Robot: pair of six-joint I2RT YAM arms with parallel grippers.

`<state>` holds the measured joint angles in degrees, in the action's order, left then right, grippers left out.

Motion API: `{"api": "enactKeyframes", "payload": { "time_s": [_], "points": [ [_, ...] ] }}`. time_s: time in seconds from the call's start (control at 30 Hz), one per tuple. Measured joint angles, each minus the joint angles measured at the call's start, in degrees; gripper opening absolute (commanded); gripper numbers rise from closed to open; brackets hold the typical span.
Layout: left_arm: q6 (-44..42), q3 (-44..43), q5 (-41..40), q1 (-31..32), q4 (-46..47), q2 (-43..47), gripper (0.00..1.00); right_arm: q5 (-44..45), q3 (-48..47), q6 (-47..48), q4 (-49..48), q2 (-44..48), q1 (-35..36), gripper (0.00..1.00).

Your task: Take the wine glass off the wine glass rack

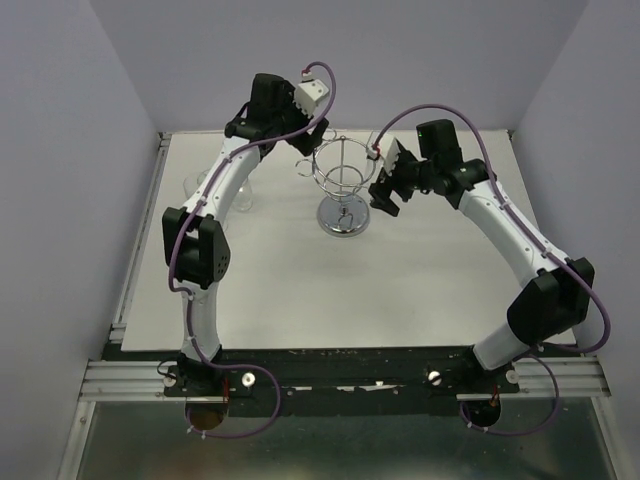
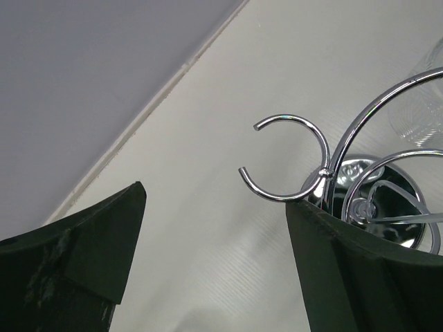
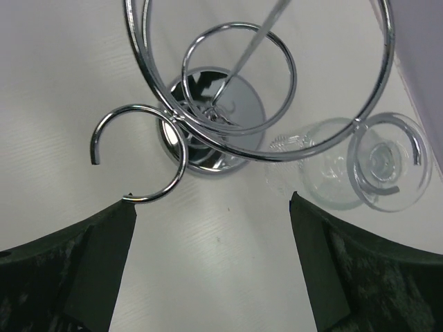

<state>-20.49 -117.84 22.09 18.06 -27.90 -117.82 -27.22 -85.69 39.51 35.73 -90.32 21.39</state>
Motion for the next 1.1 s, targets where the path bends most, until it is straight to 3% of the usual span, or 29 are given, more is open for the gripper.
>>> {"api": "enactKeyframes", "payload": {
  "time_s": [0.23,0.5,0.77,0.97,1.1],
  "points": [
    [2.4,-2.8,0.0,0.3,1.7,-2.6,0.99,0.1,0.0,-1.2,0.0,0.0,4.0,0.99],
    [5.8,-3.7,-1.1,0.2,2.5,-2.7,0.99,0.3,-0.1,-3.7,0.1,0.0,4.1,1.0],
    [7.8,-4.6,-2.1,-4.0,2.8,-1.7,0.99,1.5,0.4,-2.3,1.5,4.5,3.3,1.0],
    [8.4,1.7,-1.8,-7.2,2.2,6.3,0.99,-5.7,-0.1,-5.7,0.6,6.8,-5.4,1.0],
    [6.4,6.8,-0.2,-7.0,2.3,13.0,0.99,-15.3,10.6,-13.4,-14.8,11.2,-17.4,1.0]
  ]
}}
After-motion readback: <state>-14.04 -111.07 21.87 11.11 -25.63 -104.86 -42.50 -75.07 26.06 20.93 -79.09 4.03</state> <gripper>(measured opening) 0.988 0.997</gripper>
